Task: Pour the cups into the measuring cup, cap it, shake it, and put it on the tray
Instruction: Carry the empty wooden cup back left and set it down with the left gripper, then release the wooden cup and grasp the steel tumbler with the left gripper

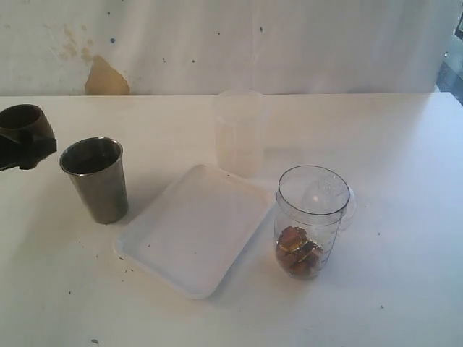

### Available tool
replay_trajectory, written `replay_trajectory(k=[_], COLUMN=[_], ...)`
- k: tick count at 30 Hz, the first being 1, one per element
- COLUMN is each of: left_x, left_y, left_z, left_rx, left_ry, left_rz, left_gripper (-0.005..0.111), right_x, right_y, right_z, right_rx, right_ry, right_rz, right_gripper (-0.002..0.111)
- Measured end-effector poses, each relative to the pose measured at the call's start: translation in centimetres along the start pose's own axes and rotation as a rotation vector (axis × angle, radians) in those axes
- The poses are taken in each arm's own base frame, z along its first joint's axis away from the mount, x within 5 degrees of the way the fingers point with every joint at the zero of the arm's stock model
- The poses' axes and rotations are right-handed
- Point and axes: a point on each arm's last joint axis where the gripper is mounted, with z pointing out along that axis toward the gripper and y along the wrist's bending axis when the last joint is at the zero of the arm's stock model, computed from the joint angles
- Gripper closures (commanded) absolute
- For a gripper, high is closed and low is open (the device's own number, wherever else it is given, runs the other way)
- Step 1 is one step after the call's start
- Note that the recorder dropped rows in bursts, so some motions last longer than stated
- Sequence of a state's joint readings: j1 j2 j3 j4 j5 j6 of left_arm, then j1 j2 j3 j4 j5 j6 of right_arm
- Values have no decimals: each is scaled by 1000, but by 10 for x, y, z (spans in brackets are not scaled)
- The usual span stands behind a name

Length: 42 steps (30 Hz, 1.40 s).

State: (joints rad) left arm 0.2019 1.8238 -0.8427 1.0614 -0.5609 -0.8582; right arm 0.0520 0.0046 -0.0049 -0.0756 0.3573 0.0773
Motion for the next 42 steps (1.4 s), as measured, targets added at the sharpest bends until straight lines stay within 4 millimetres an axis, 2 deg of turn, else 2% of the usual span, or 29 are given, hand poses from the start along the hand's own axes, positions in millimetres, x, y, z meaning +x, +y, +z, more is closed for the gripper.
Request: replay_trajectory(k=[5,8,11,15,16,17,30,38,42], left_x=[28,34,37,37,37,37,31,-1,-8], left_y=[10,11,12,12,12,12,11,-2,-8], left_z=[21,24,25,25,25,25,22,-7,-24], left_rx=[-39,-37,-41,-43,-46,-49,-46,-38,-59], left_ry=[54,69,83,81,79,76,60,-17,-37], left_rz=[-60,-69,-92,-99,-105,-110,-154,-102,-89], left_gripper=[107,104,76,17,6,1,2,2,2], right_x=[0,0,0,0,0,0,0,0,0], right_y=[0,0,0,0,0,0,0,0,0], right_z=[0,0,0,0,0,0,0,0,0], right_rx=[0,0,0,0,0,0,0,0,0], right_ry=[0,0,0,0,0,0,0,0,0], right_rz=[0,0,0,0,0,0,0,0,-3], right_gripper=[108,108,108,108,108,108,108,108,108])
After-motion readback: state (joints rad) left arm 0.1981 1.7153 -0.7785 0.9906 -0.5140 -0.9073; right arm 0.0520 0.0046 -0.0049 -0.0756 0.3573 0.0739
